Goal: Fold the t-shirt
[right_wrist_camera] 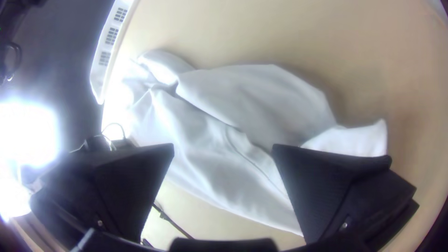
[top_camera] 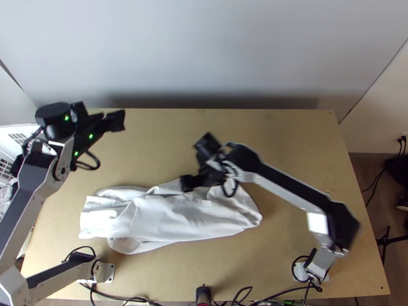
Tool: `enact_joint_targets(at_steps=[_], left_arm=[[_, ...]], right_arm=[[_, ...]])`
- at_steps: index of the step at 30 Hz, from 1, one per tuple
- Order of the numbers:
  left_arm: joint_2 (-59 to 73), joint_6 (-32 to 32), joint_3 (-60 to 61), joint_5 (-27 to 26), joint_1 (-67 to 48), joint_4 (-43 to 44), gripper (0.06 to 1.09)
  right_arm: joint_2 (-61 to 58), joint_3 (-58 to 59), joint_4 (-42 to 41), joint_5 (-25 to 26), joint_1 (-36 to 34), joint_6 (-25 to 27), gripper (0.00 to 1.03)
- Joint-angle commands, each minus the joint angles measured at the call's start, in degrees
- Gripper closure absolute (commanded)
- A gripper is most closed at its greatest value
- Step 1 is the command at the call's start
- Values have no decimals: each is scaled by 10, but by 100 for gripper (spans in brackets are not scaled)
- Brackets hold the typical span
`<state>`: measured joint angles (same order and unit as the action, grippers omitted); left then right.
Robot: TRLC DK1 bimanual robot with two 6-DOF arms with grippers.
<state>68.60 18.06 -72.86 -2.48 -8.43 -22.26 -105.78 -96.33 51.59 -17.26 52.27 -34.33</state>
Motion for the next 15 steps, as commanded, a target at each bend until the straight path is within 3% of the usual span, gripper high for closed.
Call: enact_joint_targets(at_steps=[1, 3, 6, 9, 15], left_arm=[[-86, -25, 92, 5, 61, -3, 12], [-102, -29, 111, 5, 71, -2, 12], [-116, -30, 127, 5, 91, 6, 12], [-121, -30, 132, 4, 117, 6, 12], [-121, -38, 146, -4, 167, 9, 12]], right_arm=[[-121, -125, 12, -23, 63, 0, 5], [-140, -159, 14, -22, 85, 43, 5], [-164, -206, 14, 38, 114, 136, 5], [-196, -275, 31, 39, 118, 168, 5], [-245, -350, 44, 55, 151, 287, 5]])
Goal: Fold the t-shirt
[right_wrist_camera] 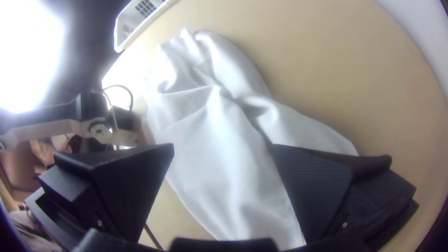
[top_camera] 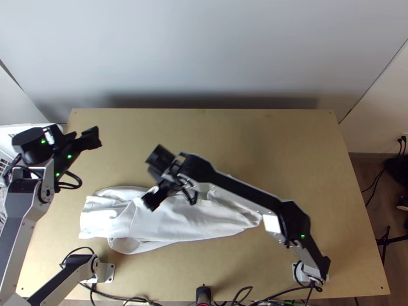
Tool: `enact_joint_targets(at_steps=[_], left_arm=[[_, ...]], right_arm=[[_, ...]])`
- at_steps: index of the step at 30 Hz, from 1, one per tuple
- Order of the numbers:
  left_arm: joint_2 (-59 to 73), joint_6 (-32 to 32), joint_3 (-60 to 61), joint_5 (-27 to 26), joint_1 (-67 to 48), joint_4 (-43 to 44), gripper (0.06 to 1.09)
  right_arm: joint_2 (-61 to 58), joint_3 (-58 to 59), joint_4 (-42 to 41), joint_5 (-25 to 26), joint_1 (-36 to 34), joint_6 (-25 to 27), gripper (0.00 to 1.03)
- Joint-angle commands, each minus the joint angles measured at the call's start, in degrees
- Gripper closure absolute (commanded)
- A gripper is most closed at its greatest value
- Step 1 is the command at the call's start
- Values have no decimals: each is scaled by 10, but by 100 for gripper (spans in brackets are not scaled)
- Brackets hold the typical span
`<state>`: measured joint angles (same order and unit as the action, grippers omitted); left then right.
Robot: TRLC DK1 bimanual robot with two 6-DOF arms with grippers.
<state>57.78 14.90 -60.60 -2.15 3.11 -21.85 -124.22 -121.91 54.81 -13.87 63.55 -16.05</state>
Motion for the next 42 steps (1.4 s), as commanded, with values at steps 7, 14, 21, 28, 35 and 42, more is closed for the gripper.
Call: enact_joint_targets(at_steps=[7, 14, 21, 28, 35, 42], left_arm=[[-14, -7, 32, -14, 62, 8, 12], [-18, 0, 38, -27, 63, 19, 12], [-37, 19, 44, -38, 82, 7, 12], [-65, 25, 76, -65, 91, 5, 12], [-81, 37, 89, -85, 90, 6, 12], [-83, 40, 90, -86, 90, 6, 12]], right_arm=[[-102, -114, 7, 5, 50, 98, 8], [-136, -116, -11, -12, 41, 81, 10], [-162, -117, -47, -17, 13, 72, 10], [-160, -115, -23, -39, 3, 68, 27], [-139, -96, -10, -49, -10, 84, 60], [-126, -92, -7, -110, -30, 81, 4]])
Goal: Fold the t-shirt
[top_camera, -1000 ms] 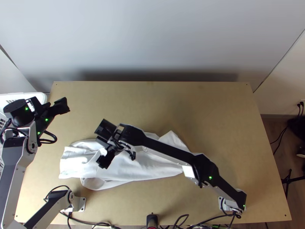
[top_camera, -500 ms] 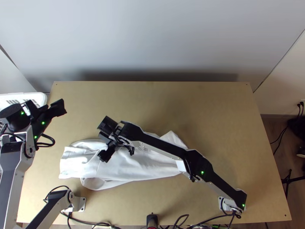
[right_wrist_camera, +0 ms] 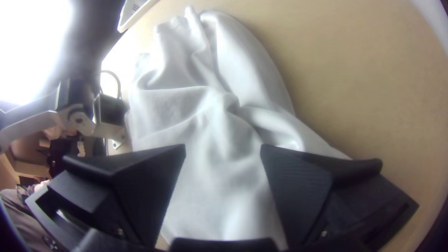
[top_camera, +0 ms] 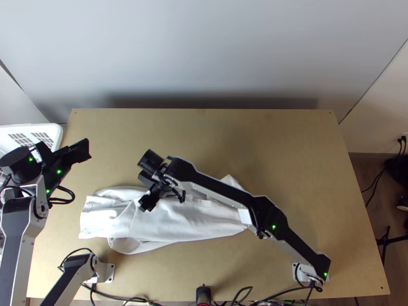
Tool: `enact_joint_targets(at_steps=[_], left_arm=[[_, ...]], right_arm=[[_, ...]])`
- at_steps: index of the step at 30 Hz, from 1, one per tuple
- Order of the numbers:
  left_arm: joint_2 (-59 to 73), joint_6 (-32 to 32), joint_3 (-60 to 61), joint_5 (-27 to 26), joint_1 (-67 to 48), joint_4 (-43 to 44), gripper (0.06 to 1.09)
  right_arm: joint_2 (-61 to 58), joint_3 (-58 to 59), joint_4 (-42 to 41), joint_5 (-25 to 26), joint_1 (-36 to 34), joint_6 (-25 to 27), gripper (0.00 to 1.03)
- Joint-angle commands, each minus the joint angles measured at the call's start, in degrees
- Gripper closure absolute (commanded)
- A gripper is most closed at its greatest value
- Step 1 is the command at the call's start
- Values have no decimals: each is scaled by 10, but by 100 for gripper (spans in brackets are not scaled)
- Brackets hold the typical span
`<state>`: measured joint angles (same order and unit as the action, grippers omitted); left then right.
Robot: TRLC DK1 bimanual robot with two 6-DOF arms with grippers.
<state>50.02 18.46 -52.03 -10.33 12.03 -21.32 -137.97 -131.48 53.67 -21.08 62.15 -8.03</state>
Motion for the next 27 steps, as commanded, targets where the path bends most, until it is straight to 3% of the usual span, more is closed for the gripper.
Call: enact_joint_targets(at_steps=[1, 13, 27], left_arm=[[-5, 4, 4, -4, 1, 1, 12], [-8, 7, 12, -4, 0, 3, 12], [6, 16, 14, -4, -1, 8, 12]], right_arm=[[12, 1, 5, -38, -18, 0, 4], [5, 0, 2, -38, -24, 2, 5], [-13, 3, 10, -57, -28, -37, 5]])
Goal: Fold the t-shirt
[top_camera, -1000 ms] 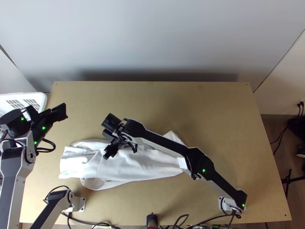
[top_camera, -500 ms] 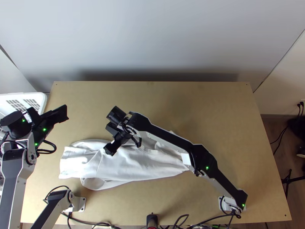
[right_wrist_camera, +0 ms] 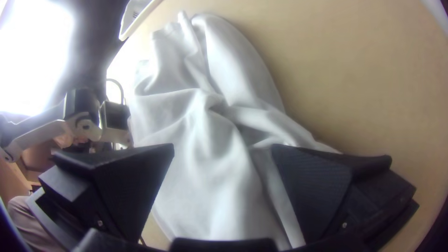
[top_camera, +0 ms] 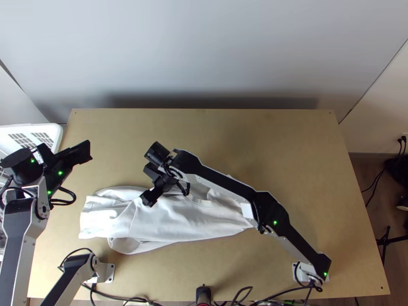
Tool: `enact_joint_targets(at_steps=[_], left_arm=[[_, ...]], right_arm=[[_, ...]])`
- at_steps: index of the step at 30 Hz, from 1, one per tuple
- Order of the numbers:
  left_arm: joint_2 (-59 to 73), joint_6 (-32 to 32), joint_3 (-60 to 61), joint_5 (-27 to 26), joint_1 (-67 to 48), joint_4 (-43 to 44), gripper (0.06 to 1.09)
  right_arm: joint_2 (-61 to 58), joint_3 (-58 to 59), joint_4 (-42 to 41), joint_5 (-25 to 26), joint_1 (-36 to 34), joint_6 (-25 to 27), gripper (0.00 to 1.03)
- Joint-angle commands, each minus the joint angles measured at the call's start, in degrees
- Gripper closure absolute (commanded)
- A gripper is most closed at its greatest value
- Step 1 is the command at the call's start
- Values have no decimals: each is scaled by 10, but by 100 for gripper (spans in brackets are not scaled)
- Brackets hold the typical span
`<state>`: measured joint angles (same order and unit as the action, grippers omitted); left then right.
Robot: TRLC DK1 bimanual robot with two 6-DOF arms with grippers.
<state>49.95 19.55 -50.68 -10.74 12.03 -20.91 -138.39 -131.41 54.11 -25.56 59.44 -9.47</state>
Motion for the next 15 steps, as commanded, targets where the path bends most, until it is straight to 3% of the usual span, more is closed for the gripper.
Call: enact_joint_targets(at_steps=[1, 8, 12, 15], left_arm=[[8, 6, 1, 0, -1, 6, 12], [17, 14, 1, 0, -5, 10, 12], [22, 19, 2, 0, -9, 11, 12], [22, 20, 2, 0, -9, 14, 12]], right_arm=[[-10, 3, 9, -17, 0, -27, 5], [-7, 5, 23, -19, 15, -28, 8], [-1, 5, 25, -19, 23, -28, 22], [3, 5, 24, -18, 25, -29, 46]])
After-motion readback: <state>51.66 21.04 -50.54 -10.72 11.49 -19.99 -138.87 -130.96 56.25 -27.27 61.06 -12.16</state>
